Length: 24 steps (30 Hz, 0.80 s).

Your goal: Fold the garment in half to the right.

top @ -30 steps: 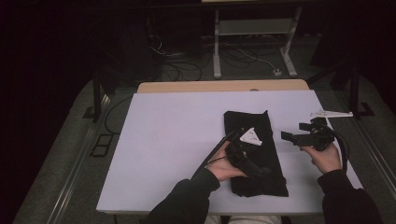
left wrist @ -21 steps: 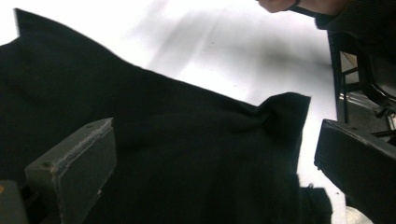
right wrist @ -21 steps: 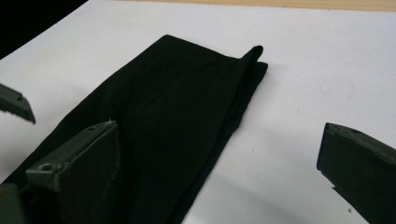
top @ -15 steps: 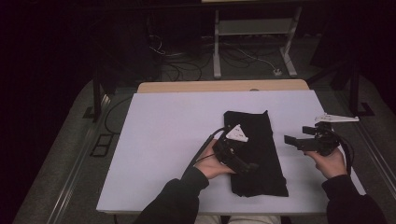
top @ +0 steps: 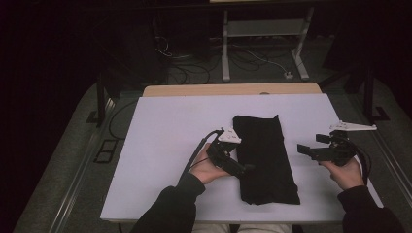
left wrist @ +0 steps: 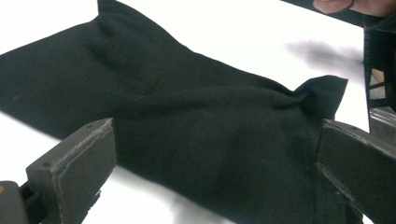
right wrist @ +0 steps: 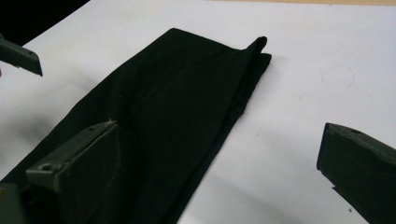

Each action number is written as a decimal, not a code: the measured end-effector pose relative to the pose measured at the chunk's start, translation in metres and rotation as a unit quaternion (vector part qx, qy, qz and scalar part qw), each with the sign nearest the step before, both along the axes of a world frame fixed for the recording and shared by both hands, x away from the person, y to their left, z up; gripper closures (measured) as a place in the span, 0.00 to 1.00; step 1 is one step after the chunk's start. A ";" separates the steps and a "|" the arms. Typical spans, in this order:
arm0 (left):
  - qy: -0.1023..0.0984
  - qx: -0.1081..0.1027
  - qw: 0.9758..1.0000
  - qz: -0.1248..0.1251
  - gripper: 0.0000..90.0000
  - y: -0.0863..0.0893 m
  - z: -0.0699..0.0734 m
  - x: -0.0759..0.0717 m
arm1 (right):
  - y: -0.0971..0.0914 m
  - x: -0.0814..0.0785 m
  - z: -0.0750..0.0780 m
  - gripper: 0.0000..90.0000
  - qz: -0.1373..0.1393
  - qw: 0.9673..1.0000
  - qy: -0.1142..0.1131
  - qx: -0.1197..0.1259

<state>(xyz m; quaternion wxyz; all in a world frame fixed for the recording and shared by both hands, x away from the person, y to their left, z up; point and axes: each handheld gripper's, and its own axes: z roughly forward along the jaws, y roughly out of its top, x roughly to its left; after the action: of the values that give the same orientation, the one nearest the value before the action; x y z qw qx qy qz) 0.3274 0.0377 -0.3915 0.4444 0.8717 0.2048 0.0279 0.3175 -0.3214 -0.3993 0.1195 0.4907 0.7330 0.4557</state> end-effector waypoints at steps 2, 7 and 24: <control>0.001 -0.001 1.000 0.004 0.00 0.004 0.000 0.000 | 0.000 -0.002 0.000 0.00 0.000 1.000 -0.001 0.000; 0.001 -0.002 1.000 0.014 0.00 0.015 -0.002 0.002 | -0.001 -0.007 0.001 0.00 0.001 1.000 -0.004 0.001; -0.003 -0.010 0.999 0.050 0.00 0.051 -0.004 0.003 | -0.008 -0.023 -0.003 0.00 0.000 1.000 -0.012 0.000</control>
<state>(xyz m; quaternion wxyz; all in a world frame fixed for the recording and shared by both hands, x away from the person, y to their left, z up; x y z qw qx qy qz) 0.3300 0.0888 -0.3952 0.4521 0.8555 0.2474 0.0508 0.2941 -0.3295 -0.4021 0.1288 0.4855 0.7314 0.4613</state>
